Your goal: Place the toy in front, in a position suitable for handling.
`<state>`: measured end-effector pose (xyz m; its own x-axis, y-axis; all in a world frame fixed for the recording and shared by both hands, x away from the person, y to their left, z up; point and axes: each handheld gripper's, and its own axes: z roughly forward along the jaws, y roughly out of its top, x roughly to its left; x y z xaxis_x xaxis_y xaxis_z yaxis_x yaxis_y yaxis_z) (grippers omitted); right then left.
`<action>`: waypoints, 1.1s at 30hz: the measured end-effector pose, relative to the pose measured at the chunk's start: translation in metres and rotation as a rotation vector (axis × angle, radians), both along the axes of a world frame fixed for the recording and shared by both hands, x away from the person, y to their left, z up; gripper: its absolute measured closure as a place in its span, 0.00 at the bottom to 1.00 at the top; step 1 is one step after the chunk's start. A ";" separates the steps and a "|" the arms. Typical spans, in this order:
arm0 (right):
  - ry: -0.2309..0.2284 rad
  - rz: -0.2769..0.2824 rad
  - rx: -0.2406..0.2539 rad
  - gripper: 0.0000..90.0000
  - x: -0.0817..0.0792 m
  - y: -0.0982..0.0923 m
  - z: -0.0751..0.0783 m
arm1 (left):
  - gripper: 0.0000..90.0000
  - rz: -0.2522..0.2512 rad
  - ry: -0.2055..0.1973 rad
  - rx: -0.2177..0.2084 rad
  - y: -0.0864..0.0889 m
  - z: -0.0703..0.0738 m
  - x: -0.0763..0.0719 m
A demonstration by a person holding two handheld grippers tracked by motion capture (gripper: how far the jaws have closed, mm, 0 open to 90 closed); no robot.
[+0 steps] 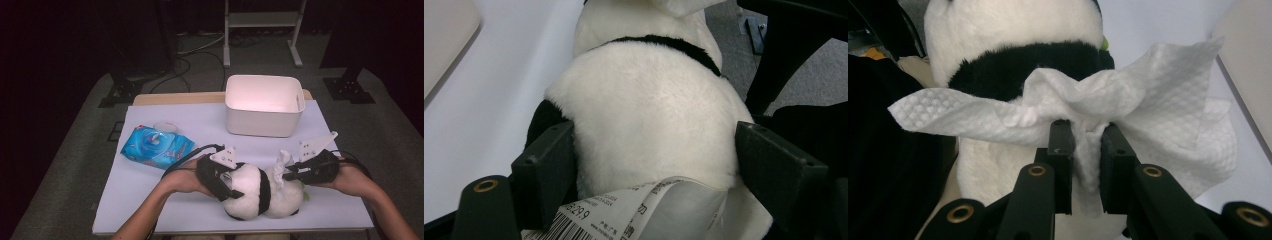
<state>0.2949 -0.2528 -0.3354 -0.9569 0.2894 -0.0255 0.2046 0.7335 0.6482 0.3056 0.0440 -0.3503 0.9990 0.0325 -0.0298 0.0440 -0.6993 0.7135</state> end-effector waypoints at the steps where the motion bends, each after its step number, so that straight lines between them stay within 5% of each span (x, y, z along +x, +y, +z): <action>1: -0.001 0.002 0.001 0.86 0.000 0.000 0.000 | 0.21 -0.001 -0.001 0.001 0.000 0.000 0.000; 14: -0.011 0.039 0.005 0.86 0.000 0.015 0.002 | 0.21 0.001 -0.002 0.004 0.000 0.000 0.000; 22: -0.018 0.117 -0.029 0.86 0.002 0.050 0.002 | 0.21 0.000 -0.008 0.016 -0.001 0.002 0.000; 33: -0.030 0.204 0.034 0.86 0.009 0.087 0.015 | 0.21 -0.004 -0.014 0.021 -0.002 0.002 0.000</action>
